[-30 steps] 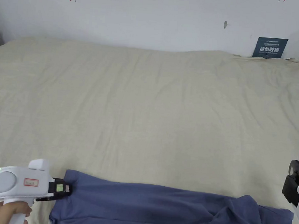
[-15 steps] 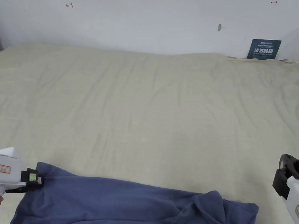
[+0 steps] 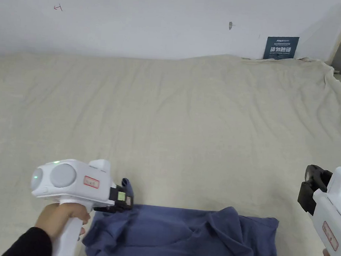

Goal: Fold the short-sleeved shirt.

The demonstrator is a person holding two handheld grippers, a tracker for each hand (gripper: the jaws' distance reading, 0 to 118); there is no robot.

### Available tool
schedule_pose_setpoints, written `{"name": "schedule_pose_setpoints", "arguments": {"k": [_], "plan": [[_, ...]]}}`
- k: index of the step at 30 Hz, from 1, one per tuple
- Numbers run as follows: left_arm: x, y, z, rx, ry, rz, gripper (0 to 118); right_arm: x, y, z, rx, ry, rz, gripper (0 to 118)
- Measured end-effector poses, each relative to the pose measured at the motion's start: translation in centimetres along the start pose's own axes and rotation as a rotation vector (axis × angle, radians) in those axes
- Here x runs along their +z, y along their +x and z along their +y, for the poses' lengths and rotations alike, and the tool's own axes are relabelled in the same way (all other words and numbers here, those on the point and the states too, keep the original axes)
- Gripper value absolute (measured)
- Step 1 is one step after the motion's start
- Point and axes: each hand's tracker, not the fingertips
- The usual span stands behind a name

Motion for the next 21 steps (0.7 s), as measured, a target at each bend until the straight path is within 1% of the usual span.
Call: {"name": "schedule_pose_setpoints", "arguments": {"k": [5,10,12,14,15,16,17,18,19,21], "plan": [[-5.5,3.4,-0.6,0.004,-0.062,-0.02,1,0.4,1.3,-0.3,-0.009,-0.004,-0.019,0],[-10.3,4.6,-1.9,0.026,-0.104,0.04,2,0.9,2.1,-0.7,-0.014,-0.009,-0.036,0],[-11.1,4.8,-2.3,0.019,-0.106,0.063,7,1.0,2.2,-0.8,-0.009,-0.013,-0.037,0],[-11.5,5.0,-2.6,0.009,-0.104,0.07,23,1.1,2.3,-1.0,-0.003,-0.016,-0.04,0],[-11.4,5.0,-2.6,0.006,-0.104,0.069,36,1.2,2.3,-1.0,-0.003,-0.017,-0.04,0],[-11.1,5.1,-2.7,-0.001,-0.101,0.049,62,1.2,2.3,-1.0,-0.005,-0.017,-0.041,0],[-10.7,5.1,-2.6,-0.008,-0.098,0.03,79,1.2,2.4,-1.0,-0.007,-0.017,-0.042,0],[-10.2,5.4,-2.6,-0.018,-0.093,0.018,93,1.3,2.4,-1.0,-0.009,-0.016,-0.043,0],[-9.6,5.6,-2.5,-0.028,-0.084,0.017,102,1.3,2.4,-1.0,-0.011,-0.015,-0.043,0],[-7.8,6.2,-2.4,-0.059,-0.045,0.022,104,1.2,2.4,-0.8,-0.016,-0.012,-0.041,0]]}}
